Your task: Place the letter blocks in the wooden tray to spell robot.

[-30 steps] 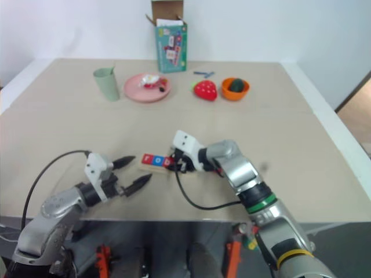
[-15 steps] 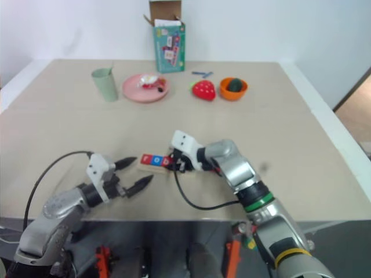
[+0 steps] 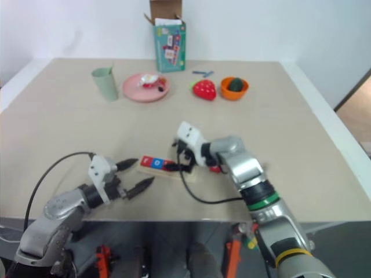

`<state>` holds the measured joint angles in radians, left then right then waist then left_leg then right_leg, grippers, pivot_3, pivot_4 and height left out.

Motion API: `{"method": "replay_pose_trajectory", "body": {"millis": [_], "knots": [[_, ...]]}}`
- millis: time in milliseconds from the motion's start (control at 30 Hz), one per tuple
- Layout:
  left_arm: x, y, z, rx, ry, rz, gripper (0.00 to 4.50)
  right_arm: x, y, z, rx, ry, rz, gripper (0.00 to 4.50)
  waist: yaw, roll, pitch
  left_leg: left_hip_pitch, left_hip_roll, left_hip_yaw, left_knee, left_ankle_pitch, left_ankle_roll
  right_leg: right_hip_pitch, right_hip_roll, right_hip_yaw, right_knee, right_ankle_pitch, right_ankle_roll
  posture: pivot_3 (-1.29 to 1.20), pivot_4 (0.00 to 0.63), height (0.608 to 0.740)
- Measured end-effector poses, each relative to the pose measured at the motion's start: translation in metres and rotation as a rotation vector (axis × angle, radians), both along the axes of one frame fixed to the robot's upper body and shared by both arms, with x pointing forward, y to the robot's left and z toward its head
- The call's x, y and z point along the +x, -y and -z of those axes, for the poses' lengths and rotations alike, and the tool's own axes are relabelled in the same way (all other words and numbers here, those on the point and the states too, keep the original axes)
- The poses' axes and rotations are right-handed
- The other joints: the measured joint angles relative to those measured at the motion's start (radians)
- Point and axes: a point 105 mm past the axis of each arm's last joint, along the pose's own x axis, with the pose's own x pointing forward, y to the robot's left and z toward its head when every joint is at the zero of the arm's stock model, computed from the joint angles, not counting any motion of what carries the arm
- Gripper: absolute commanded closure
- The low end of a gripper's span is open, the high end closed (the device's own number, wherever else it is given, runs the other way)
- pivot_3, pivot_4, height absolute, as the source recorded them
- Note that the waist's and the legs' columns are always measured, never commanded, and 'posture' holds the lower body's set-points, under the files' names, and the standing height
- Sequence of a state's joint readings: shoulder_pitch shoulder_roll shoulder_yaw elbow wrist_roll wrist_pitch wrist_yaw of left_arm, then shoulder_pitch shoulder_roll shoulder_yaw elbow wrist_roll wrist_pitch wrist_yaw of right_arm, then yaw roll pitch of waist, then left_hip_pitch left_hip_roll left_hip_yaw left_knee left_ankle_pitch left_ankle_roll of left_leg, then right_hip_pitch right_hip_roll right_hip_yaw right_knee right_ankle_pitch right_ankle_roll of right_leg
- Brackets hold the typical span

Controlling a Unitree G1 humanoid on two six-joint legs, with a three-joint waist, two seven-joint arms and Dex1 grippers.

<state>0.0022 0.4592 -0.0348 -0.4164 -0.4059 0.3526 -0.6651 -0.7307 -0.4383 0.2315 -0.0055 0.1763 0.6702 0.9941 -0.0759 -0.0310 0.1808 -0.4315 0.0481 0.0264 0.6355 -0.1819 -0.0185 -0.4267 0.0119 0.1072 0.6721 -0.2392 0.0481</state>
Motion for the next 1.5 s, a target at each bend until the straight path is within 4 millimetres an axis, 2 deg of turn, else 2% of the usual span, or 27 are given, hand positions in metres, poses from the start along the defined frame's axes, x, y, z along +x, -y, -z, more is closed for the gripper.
{"method": "replay_pose_trajectory", "body": {"millis": [33, 100, 233, 333, 400, 567, 733, 767, 900, 1233, 1267, 1400, 1433, 1500], "knots": [[-0.003, 0.002, -0.001, 0.006, 0.001, 0.024, 0.00, -0.001, 0.011, -0.011, 0.023, 0.018, 0.013, 0.05, 0.003, 0.000, 0.000, 0.000, 0.000, 0.000, 0.000, 0.000, 0.000, 0.000, 0.000, 0.000, -0.001, -0.001, 0.000, 0.00, 0.150, 0.740], [-0.008, 0.005, -0.002, 0.022, 0.002, 0.067, 0.00, -0.008, 0.035, -0.019, 0.018, 0.030, 0.019, 0.05, 0.009, 0.000, 0.000, 0.000, -0.001, -0.001, 0.000, 0.000, 0.000, 0.002, -0.001, -0.001, -0.003, -0.003, -0.003, 0.00, 0.150, 0.740], [-0.011, 0.009, -0.002, 0.032, -0.006, 0.112, 0.00, -0.024, 0.077, 0.001, -0.073, -0.050, -0.011, 0.05, 0.010, 0.000, 0.000, 0.000, -0.001, 0.002, -0.001, -0.001, 0.000, 0.002, -0.002, 0.001, -0.006, -0.003, -0.003, 0.00, 0.150, 0.740], [-0.010, 0.017, -0.009, 0.030, 0.018, 0.150, 0.00, -0.023, 0.104, 0.017, -0.155, -0.072, -0.012, 0.05, 0.003, -0.001, 0.000, 0.001, -0.001, 0.002, -0.001, -0.001, 0.000, 0.002, -0.001, 0.001, -0.006, -0.002, -0.004, 0.00, 0.150, 0.740], [-0.009, 0.019, -0.010, 0.027, 0.025, 0.160, 0.00, -0.020, 0.109, 0.024, -0.173, -0.074, -0.007, 0.05, -0.002, -0.001, 0.000, 0.002, 0.000, 0.002, -0.001, -0.001, 0.000, 0.002, 0.000, 0.001, -0.006, 0.000, -0.005, 0.00, 0.150, 0.740], [-0.010, 0.023, -0.010, 0.026, 0.024, 0.173, 0.00, -0.009, 0.118, 0.044, -0.203, -0.070, 0.003, 0.05, -0.002, -0.001, 0.000, 0.003, 0.000, 0.001, -0.001, -0.001, 0.001, 0.003, 0.001, 0.001, -0.005, 0.001, -0.004, 0.00, 0.150, 0.740], [-0.010, 0.023, -0.008, 0.033, 0.021, 0.174, 0.00, -0.001, 0.117, 0.053, -0.211, -0.045, -0.004, 0.05, -0.001, -0.001, 0.000, 0.002, 0.000, 0.002, 0.000, -0.001, 0.001, 0.003, 0.000, 0.003, -0.005, 0.002, -0.002, 0.00, 0.150, 0.740], [-0.010, 0.023, -0.008, 0.034, 0.021, 0.173, 0.00, 0.001, 0.117, 0.052, -0.213, -0.034, -0.007, 0.44, -0.001, -0.001, 0.000, 0.002, 0.000, 0.002, 0.000, -0.001, 0.001, 0.003, 0.000, 0.003, -0.006, 0.002, -0.001, 0.00, 0.150, 0.740], [-0.010, 0.022, -0.007, 0.035, 0.017, 0.170, 0.00, 0.001, 0.113, 0.054, -0.206, -0.027, -0.027, 1.18, -0.001, -0.001, 0.000, 0.003, 0.000, 0.002, 0.000, -0.001, 0.001, 0.003, 0.001, 0.003, -0.005, 0.002, -0.002, 0.00, 0.150, 0.740], [-0.011, 0.020, -0.004, 0.044, 0.007, 0.163, 0.00, -0.003, 0.110, 0.054, -0.199, -0.033, -0.051, 1.18, -0.001, -0.001, 0.000, 0.003, 0.000, 0.002, 0.000, 0.000, 0.001, 0.004, 0.001, 0.003, -0.005, 0.002, -0.002, 0.00, 0.150, 0.740], [-0.011, 0.020, -0.004, 0.044, 0.008, 0.163, 0.00, -0.003, 0.110, 0.054, -0.198, -0.038, -0.049, 1.69, -0.001, -0.001, 0.000, 0.003, 0.000, 0.001, 0.000, 0.000, 0.001, 0.004, 0.001, 0.003, -0.005, 0.002, -0.002, 0.00, 0.150, 0.740], [-0.010, 0.021, -0.006, 0.047, 0.017, 0.164, 0.00, -0.003, 0.109, 0.055, -0.197, -0.045, -0.050, 3.00, -0.001, -0.001, 0.000, 0.003, 0.000, 0.001, 0.000, 0.000, 0.001, 0.004, 0.001, 0.003, -0.005, 0.002, -0.002, 0.00, 0.150, 0.740], [-0.009, 0.021, -0.007, 0.049, 0.020, 0.163, 0.00, -0.003, 0.109, 0.055, -0.199, -0.044, -0.050, 3.27, -0.001, -0.001, 0.000, 0.003, 0.000, 0.001, 0.000, 0.000, 0.001, 0.004, 0.000, 0.003, -0.005, 0.002, -0.002, 0.00, 0.150, 0.740], [-0.009, 0.021, -0.008, 0.051, 0.025, 0.161, 0.00, -0.003, 0.110, 0.055, -0.200, -0.043, -0.050, 3.29, -0.001, -0.001, 0.000, 0.003, -0.001, 0.002, 0.000, 0.000, 0.001, 0.004, 0.000, 0.003, -0.005, 0.002, -0.002, 0.00, 0.150, 0.740]]}}
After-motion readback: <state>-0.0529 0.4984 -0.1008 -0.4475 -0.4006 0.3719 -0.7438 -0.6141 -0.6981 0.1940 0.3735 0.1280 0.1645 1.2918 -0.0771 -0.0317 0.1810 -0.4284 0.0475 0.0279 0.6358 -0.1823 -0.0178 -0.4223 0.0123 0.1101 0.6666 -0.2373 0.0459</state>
